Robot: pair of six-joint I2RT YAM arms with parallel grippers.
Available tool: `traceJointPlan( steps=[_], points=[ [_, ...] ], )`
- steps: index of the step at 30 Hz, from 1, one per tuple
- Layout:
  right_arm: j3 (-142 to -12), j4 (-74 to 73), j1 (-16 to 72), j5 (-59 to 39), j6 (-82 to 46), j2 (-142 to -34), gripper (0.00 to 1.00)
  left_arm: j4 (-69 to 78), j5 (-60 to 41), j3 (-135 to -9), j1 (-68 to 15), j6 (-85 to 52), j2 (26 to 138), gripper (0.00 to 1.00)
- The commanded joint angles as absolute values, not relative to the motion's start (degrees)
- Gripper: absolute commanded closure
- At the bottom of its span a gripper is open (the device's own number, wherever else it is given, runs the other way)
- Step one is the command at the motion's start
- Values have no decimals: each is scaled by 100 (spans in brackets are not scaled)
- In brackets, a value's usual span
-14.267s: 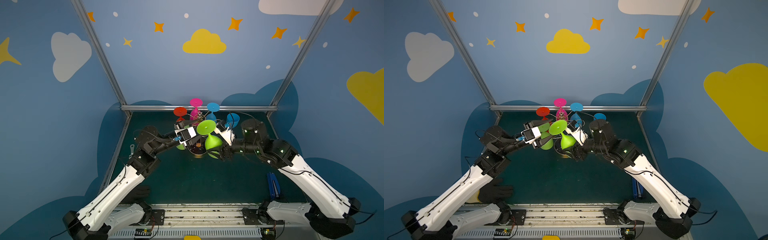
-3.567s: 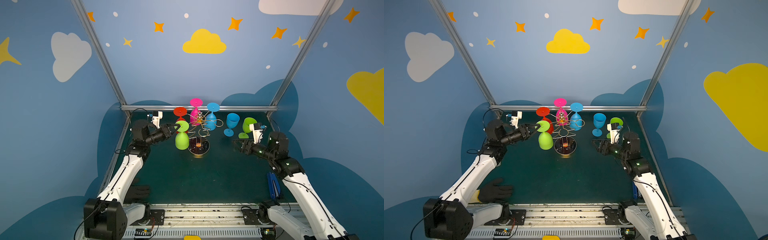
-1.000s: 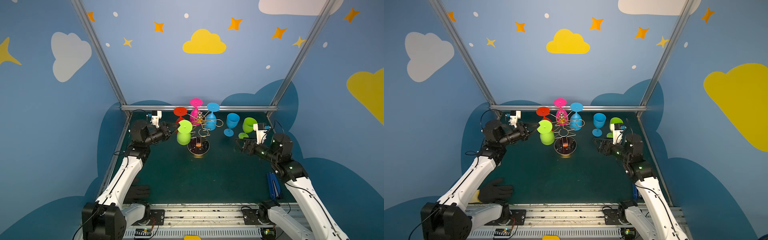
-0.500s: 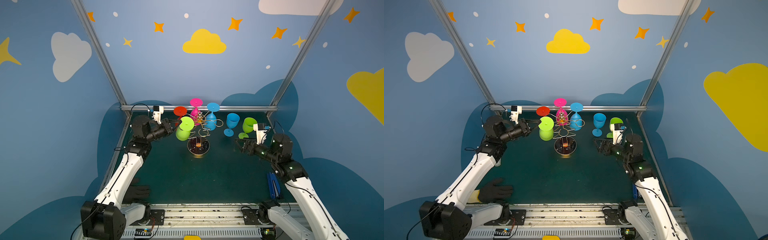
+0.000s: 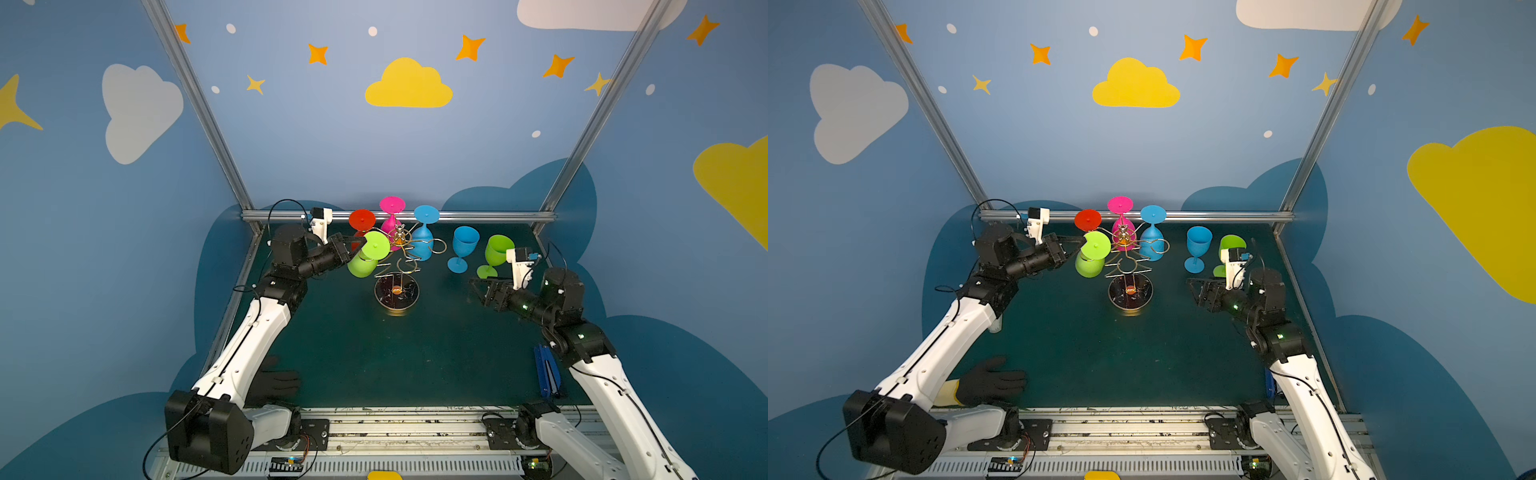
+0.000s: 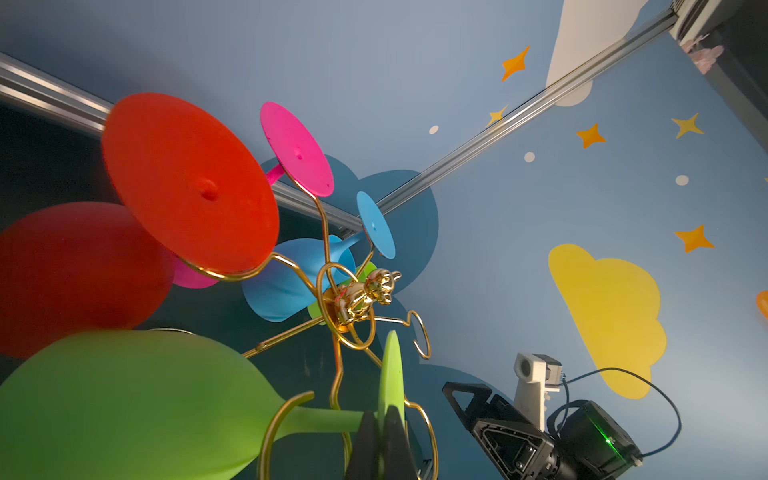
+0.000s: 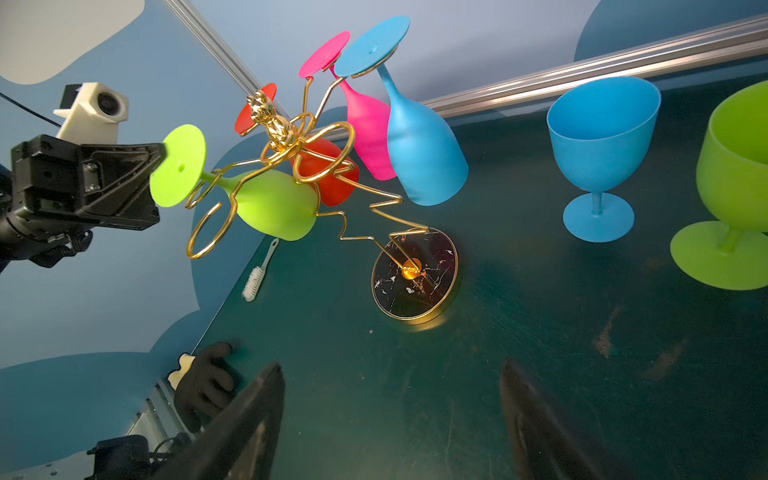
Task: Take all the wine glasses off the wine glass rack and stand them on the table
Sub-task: 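Slide the lime-green glass off its wire hook with the left gripper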
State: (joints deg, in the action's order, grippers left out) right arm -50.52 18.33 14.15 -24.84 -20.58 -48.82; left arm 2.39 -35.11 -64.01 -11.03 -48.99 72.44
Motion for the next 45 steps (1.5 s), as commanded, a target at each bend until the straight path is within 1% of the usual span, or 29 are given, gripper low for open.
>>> traceJointPlan(
  steps=[1,23,34,45],
  points=[
    [-5002,1881,1454,-2441,-1988,-4799,19,165,-3428,-6588,-1134,-4689,7312,97],
    [-5010,1845,1448,-2414,-1961,-4819,19,315,-3188,-6768,-1169,-4764,7610,97],
    [-5010,1880,1450,-2394,-1960,-4764,19,502,-2951,-6650,-1169,-4917,7492,97],
    [-5010,1942,1450,-2374,-1936,-4702,19,666,-2375,-6299,-1147,-4948,7156,97]
  ],
)
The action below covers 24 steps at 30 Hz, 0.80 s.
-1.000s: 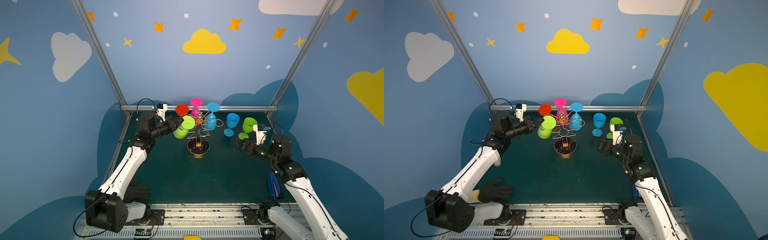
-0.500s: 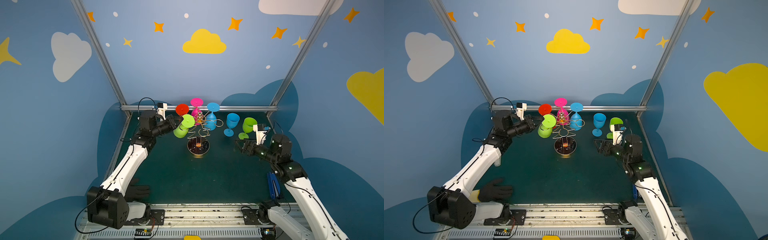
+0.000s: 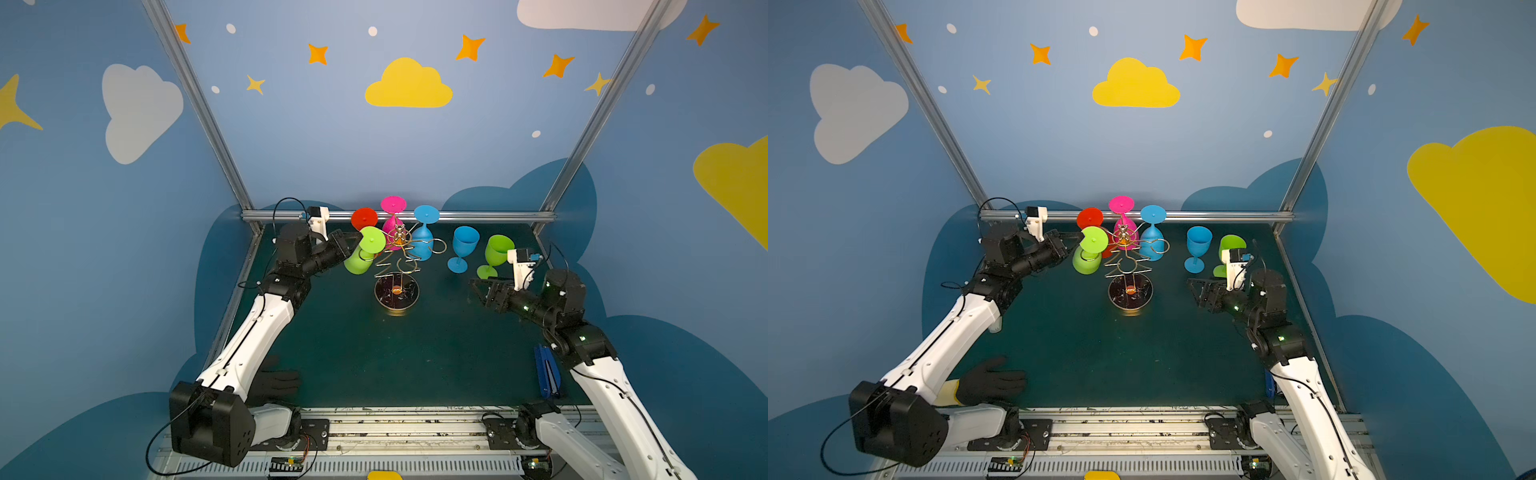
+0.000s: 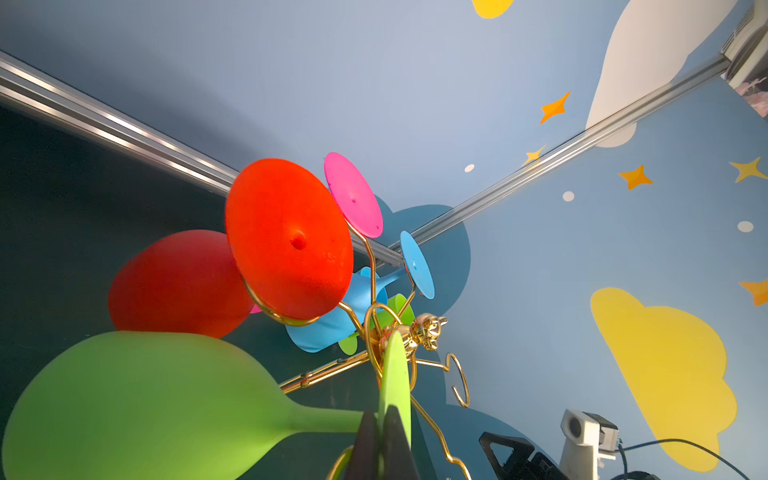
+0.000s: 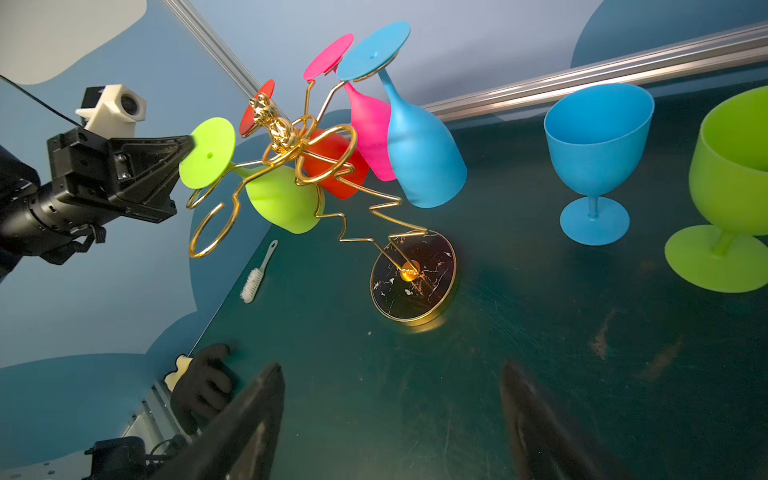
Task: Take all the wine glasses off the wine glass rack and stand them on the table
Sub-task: 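Slide the lime-green glass off its wire hook with the left gripper, then pull the lime-green glass back away from the rack with the left gripper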
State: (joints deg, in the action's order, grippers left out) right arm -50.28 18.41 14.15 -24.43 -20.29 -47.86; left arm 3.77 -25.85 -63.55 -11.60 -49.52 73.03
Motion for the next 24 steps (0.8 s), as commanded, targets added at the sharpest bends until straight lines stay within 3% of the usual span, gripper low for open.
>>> traceJointPlan(
  steps=[1,15,24],
  points=[
    [-5010,1947,1446,-2380,-1936,-4702,19,668,-2369,-6281,-1144,-4957,7142,97],
    [-5029,1977,1450,-2386,-1900,-4666,19,619,-2132,-5627,-807,-5125,6260,97],
    [-5222,2077,1452,-2483,-1845,-4778,19,218,-1952,-4972,-327,-5199,4858,97]
  ],
)
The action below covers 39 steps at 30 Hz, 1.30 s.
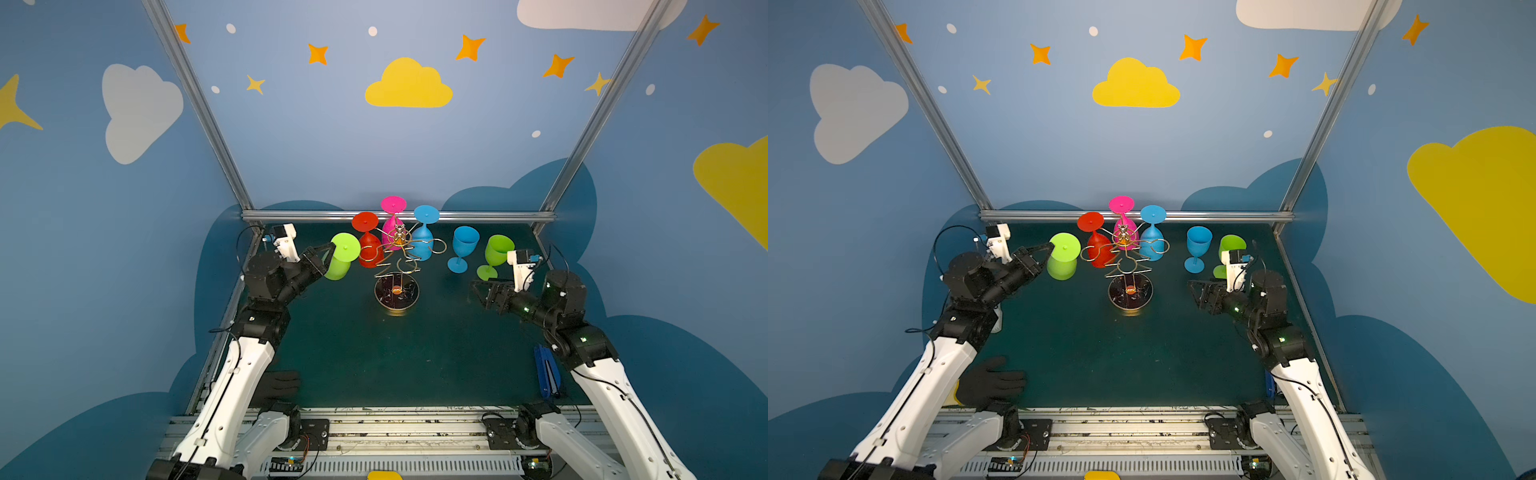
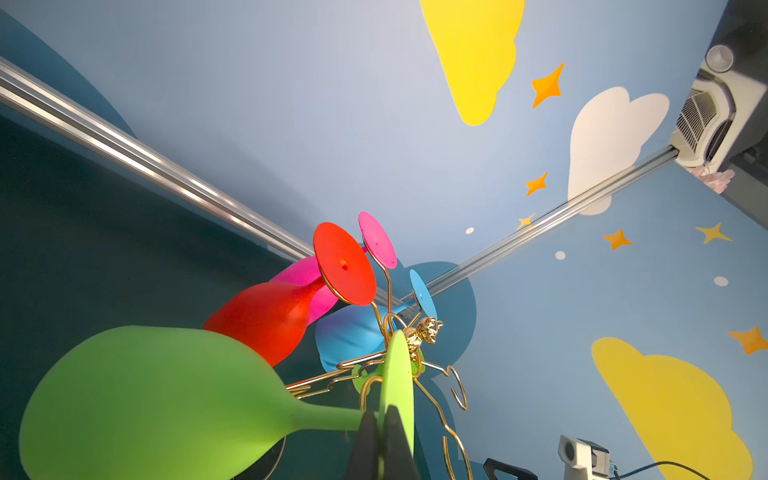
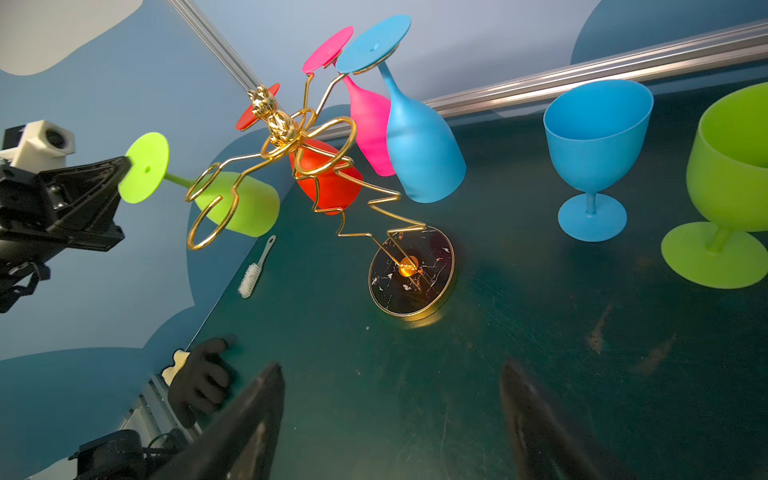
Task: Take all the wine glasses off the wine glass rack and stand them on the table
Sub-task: 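Pull the lime-green glass back away from the rack with the left gripper, then carry the lime-green glass toward the right gripper while the right gripper reaches toward it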
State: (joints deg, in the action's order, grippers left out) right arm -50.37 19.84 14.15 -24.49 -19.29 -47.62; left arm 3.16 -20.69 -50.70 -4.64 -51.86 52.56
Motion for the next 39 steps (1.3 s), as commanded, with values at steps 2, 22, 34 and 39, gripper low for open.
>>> traceJointPlan(
  steps=[2,22,34,39],
  points=[
    [-5286,2133,1457,-2361,-1744,-4802,19,36,-2167,-4998,-8,-5309,4582,97],
    [-5545,400,1506,-3913,-1561,-4832,19,1042,-5835,-7011,1757,-7220,4963,97],
    [-5733,-263,2686,-4071,-869,-5071,19,1670,-6397,-7137,1247,-7670,5172,97],
    [-6080,-264,3367,-3782,-337,-5512,19,1749,-6380,-7146,684,-7699,5369,97]
  ],
)
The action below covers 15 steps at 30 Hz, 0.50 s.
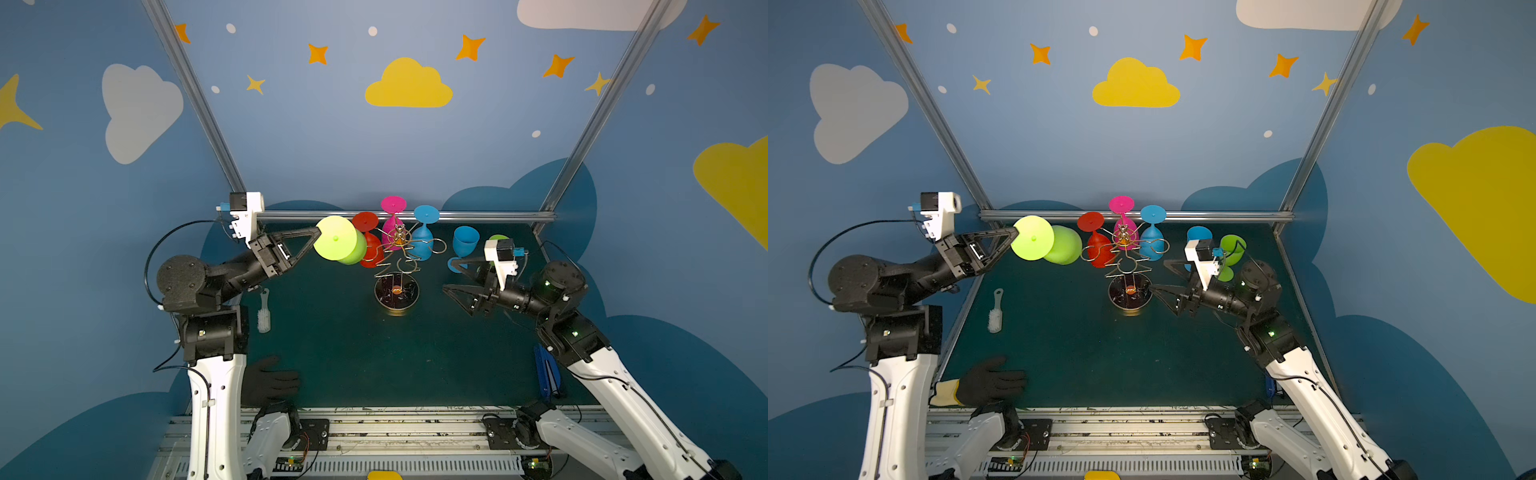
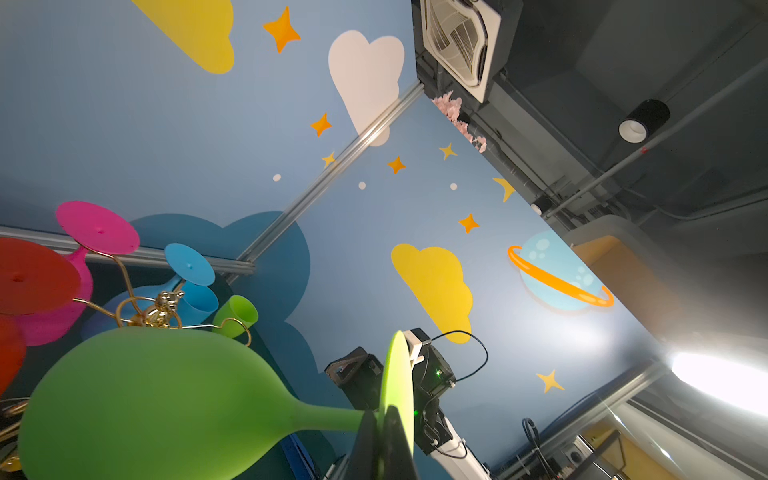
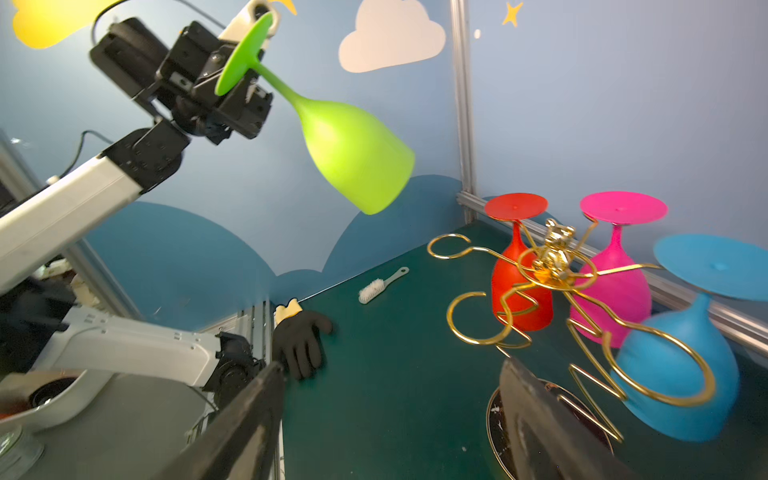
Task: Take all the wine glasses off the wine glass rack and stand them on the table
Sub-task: 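Carry the lime-green glass toward the right gripper while the right gripper reaches toward it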
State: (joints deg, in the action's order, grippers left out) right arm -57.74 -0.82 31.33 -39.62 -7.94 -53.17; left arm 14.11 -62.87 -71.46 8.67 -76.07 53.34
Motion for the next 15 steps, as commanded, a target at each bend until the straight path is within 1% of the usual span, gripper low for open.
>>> traceJointPlan(
  steps=[1,7,15],
  points=[
    [-6195,-239,3505,-3697,-260,-5643,19,1766,-6390,-7145,598,-7715,5398,97],
    [-6711,-276,4120,-3453,199,-6291,19,1768,-6372,-7113,148,-7725,5474,97],
    [-6908,-622,4361,-3309,628,-6749,19,1894,-6309,-7066,-454,-7686,5686,97]
  ],
)
